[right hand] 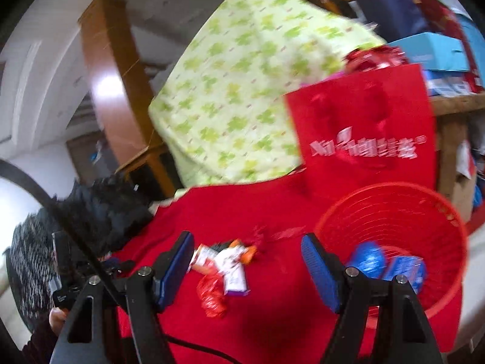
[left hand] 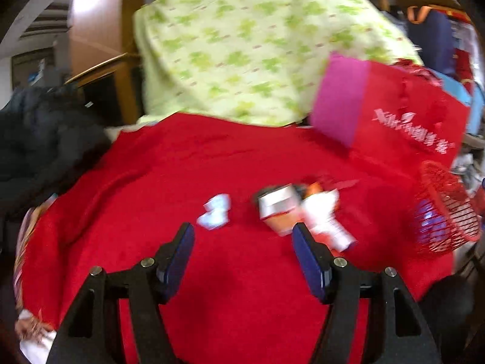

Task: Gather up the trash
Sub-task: 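Drop the foil and box into the red mesh basket, open both grippers, then grasp the white medicine box with the right gripper while the left grasps the small white box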

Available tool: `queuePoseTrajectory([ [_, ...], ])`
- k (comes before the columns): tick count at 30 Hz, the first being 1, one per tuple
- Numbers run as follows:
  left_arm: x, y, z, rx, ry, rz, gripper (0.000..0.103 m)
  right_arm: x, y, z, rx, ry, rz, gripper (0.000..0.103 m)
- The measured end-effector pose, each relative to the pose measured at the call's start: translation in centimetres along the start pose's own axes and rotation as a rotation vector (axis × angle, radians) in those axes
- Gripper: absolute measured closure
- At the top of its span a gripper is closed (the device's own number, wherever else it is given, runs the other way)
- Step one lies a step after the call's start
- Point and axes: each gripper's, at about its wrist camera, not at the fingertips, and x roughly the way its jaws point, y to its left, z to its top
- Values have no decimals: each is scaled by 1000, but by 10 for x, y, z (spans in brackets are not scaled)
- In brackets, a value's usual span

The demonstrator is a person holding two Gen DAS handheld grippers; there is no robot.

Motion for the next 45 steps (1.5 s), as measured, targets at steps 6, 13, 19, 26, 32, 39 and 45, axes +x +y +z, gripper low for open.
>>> queuePoseTrajectory([
  [6, 19, 39, -38, -86, 82, 11, 35, 66, 27, -28, -46, 174, 30, 26],
  [13, 39, 61, -56, -128, 136, -2, 35, 156, 16, -56, -88, 344, 5, 26],
  [19, 55, 63, -53, -135, 176, -32, 35, 228, -8, -75, -64, 466, -1, 27],
  [26, 86, 37, -11, -126, 181, -138, 34, 282, -16, -87, 4, 585, 34, 28],
  [32, 132, 9, 19, -134, 231, -209, 30, 288, -14, -93, -63, 603, 31, 52],
  [39, 176, -29, 30, -159, 307, -257, 28, 257, -28, -83, -71, 555, 72, 53],
  [45, 181, -53, 32, -141, 317, -234, 28, 224, -39, -84, -112, 519, 40, 53],
])
